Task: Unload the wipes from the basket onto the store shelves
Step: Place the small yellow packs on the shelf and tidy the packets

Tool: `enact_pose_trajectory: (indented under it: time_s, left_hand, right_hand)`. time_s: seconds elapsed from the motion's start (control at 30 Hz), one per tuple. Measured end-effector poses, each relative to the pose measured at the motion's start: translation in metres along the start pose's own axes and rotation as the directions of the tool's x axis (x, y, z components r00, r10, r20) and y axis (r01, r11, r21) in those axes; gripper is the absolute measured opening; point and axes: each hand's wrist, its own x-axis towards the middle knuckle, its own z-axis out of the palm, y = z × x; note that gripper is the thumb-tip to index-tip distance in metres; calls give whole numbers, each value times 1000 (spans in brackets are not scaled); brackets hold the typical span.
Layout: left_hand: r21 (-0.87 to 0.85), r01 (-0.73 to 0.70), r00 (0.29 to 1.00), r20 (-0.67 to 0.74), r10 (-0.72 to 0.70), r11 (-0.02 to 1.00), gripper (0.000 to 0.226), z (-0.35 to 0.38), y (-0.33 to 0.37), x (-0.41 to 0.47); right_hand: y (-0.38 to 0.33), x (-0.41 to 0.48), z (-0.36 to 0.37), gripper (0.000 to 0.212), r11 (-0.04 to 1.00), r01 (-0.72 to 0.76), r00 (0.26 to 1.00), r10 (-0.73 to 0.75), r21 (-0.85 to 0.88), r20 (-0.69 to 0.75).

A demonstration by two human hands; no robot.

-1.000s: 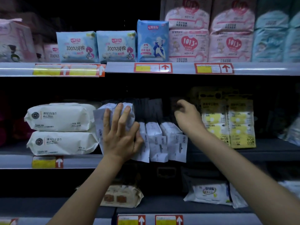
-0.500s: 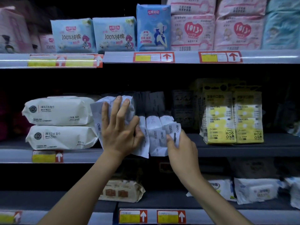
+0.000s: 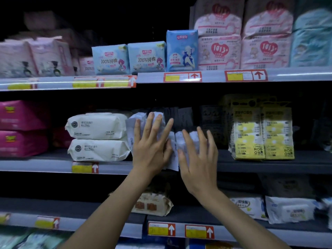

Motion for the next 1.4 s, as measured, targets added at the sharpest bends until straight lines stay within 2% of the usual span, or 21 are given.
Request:
enact_pose_trajectory:
  time_s: [0.07,0.13,0.17,0.27,0.53,0.7,0.87,0.97,1.1,1.23,1.33,1.4]
  left_hand:
    - [4,98,994,56,-98,995,65,-9,3,-5]
    - [1,212,974,84,-211,977,71,-13,5,-16]
    - [12,225,969,102,-226,974,74,-12,5,-23]
    - [61,161,973,160,-169,985,82,0,2,-39]
    - [90,134,974,172,-149,987,81,15,-4,-39]
    - [143,130,958,237,-162,981,80,-13,5,-32]
    - [247,83,897,405,-180,966,83,-45,17,-18]
    - [266,56,898,409,-165,962,77,-62,32,-7]
    - [141,-22,951,310,-23,990,72,-72,74,11]
    - [-40,-54,930,362,65,998,73,-65,136,34]
    - [-181,31,901,430,51,983,75,-50,182,47]
    - [-208,113,870,493,4,972,82,-35,203,55]
  right_hand:
    - [6,4,7,56,995,-8,999,12,-99,42]
    - [10,10,13,56,991,-30,997,39,-129,63]
    - [10,12,17,56,990,-41,996,50,-132,69]
    - [10,16,28,56,987,-80,992,92,-136,83]
    - [12,22,32,58,977,-56,993,77,-207,93]
    - [7,21,12,58,984,-42,975,78,-172,208]
    - [9,24,-20,55,993,-61,916,95,-97,390]
    - [12,22,-44,57,995,-51,922,81,-88,379]
    - [32,20,-80,59,994,-105,958,109,-29,264]
    - [81,20,-115,65,988,-131,979,142,-81,148]
    - [127,20,-139,70,969,-215,964,230,-120,136]
    - [154,19,-151,73,958,-257,951,274,-128,141]
